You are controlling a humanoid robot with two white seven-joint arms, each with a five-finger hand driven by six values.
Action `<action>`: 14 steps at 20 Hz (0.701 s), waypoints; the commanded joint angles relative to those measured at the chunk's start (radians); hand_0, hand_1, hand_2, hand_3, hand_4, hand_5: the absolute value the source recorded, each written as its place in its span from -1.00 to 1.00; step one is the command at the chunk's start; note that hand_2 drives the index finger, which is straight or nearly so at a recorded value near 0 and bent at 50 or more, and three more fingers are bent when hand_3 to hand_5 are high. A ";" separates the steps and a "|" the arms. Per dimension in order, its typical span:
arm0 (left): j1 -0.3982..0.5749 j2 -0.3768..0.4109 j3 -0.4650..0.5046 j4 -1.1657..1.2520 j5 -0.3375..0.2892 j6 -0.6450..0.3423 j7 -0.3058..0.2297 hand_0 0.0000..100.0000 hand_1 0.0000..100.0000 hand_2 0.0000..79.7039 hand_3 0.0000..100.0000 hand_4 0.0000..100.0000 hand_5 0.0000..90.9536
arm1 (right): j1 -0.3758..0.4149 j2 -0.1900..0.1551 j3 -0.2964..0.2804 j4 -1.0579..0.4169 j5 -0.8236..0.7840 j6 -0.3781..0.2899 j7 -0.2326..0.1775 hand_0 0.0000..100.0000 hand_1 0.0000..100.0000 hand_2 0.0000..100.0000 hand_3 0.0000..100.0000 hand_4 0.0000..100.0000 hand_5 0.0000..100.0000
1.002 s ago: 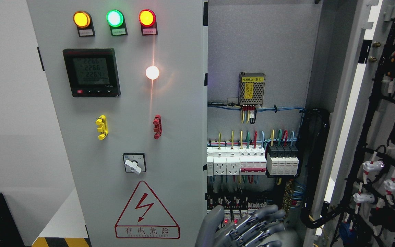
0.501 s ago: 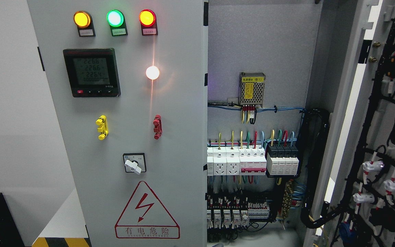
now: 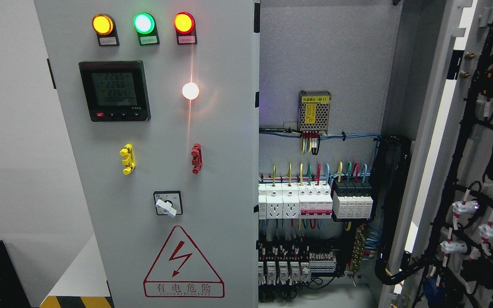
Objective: Open door with both hands
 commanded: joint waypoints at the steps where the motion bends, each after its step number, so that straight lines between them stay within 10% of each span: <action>1: 0.071 -0.069 0.073 0.515 -0.110 -0.025 -0.001 -1.00 -1.00 -1.00 -1.00 -1.00 -1.00 | 0.000 0.000 -0.005 0.000 0.018 -0.001 0.000 -0.62 -1.00 -1.00 -1.00 -1.00 -1.00; 14: -0.052 -0.303 0.083 1.381 -0.210 -0.031 -0.116 -1.00 -1.00 -1.00 -1.00 -1.00 -1.00 | 0.000 0.000 -0.005 0.000 0.017 0.000 0.000 -0.62 -1.00 -1.00 -1.00 -1.00 -1.00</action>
